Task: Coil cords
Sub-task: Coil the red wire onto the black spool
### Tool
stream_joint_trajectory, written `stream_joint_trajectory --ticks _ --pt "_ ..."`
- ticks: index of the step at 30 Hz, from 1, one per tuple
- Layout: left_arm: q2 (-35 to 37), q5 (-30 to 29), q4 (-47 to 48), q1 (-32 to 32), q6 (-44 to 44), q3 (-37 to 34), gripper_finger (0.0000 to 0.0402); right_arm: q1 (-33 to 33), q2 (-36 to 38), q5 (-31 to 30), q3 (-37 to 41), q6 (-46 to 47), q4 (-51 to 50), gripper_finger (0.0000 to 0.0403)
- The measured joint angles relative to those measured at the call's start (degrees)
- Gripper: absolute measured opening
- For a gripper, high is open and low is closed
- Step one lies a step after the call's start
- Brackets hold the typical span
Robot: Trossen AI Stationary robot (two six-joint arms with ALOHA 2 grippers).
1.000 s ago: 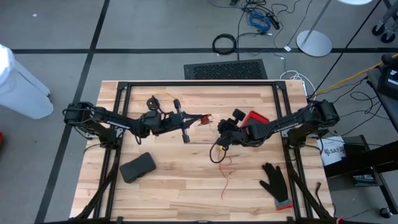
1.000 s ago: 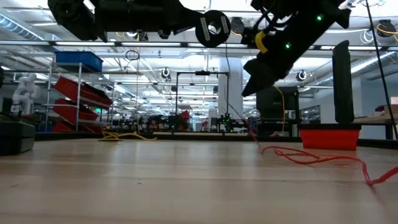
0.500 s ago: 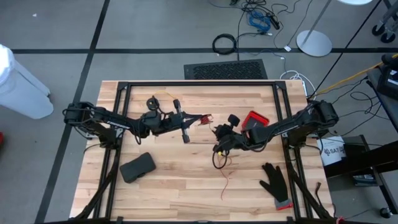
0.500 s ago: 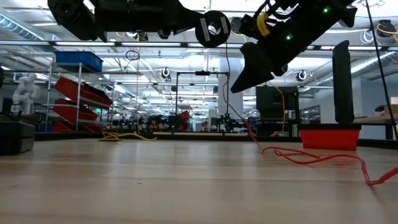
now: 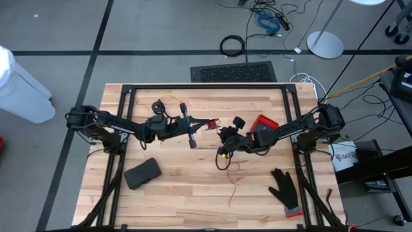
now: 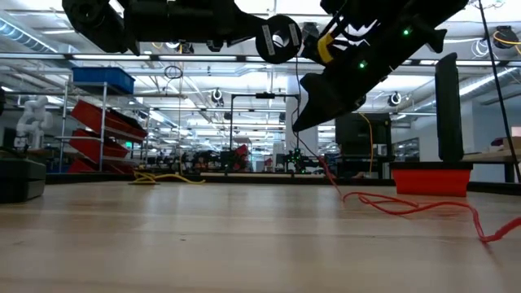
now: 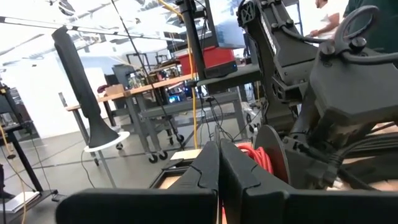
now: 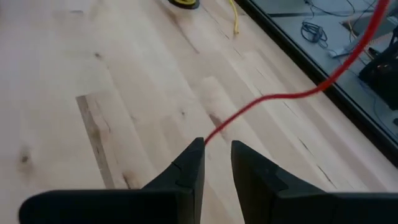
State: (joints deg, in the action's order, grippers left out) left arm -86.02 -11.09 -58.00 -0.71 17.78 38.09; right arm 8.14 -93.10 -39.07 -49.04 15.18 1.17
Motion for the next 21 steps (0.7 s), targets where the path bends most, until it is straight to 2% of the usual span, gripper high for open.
stream_joint_trajectory --ticks 16,21 --pt "-0.02 0.32 -0.66 0.0 -0.84 0.0 0.0 -1.26 0.0 0.52 0.0 0.16 1.21 0.0068" --pt "-0.02 0.53 -0.65 0.0 -0.85 0.0 0.0 -1.98 -1.79 2.14 -0.04 -0.73 5.44 0.0068"
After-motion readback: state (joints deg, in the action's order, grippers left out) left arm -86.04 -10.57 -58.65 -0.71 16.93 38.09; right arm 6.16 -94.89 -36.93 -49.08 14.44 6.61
